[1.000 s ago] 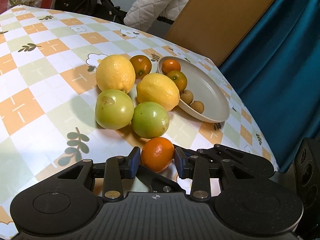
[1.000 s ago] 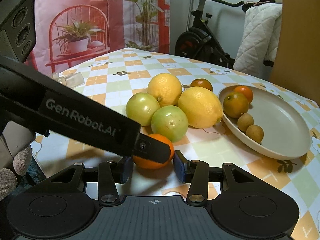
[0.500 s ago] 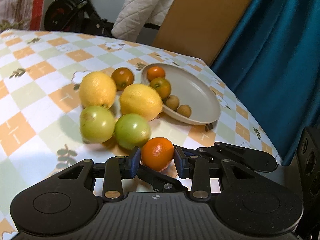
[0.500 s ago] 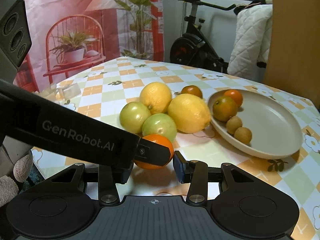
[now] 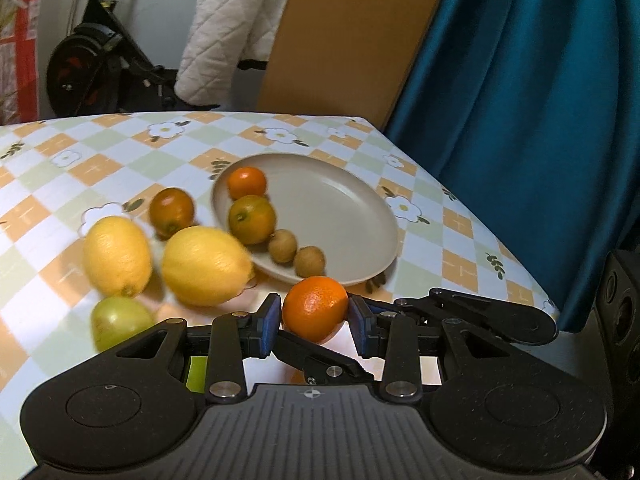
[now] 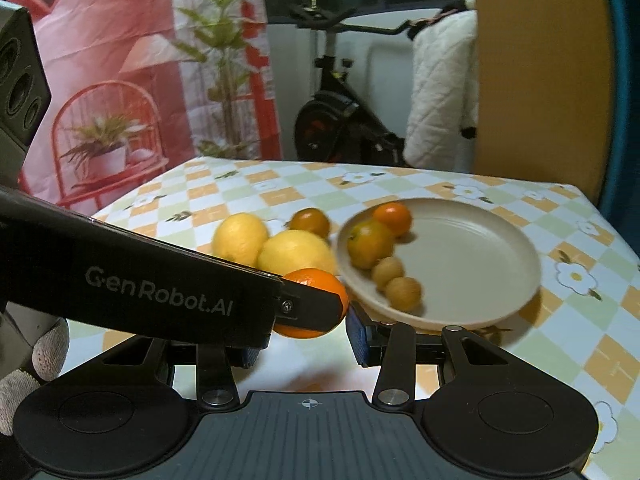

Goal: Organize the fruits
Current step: 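Lift the tangerine with the left tool and carry it over the plate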

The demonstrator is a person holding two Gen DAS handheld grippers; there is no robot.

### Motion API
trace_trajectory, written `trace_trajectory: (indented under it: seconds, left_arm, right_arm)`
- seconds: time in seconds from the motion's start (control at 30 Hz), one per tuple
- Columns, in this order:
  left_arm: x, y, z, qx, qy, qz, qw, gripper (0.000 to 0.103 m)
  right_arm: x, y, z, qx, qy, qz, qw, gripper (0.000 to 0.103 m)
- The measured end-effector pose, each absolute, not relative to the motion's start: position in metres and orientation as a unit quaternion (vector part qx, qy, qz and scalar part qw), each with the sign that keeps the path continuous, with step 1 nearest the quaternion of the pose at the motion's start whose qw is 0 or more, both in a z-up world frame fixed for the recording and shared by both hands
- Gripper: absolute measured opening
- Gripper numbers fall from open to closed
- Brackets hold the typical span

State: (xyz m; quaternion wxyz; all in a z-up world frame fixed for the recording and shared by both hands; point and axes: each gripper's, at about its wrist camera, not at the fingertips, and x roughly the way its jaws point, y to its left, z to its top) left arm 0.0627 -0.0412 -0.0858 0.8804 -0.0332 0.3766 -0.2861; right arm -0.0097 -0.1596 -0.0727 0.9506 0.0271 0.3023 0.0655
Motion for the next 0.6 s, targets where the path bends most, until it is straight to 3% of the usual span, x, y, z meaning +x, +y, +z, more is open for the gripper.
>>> trace_trajectory:
  seconds: [0.6]
  left_arm:
    - [0.097, -0.086, -0.090, -0.017, 0.381, -0.312, 0.870, 0.039]
  right_arm:
    - [0.009, -0.203, -0.082, 0.057, 0.290, 0.021, 0.955, 0.039]
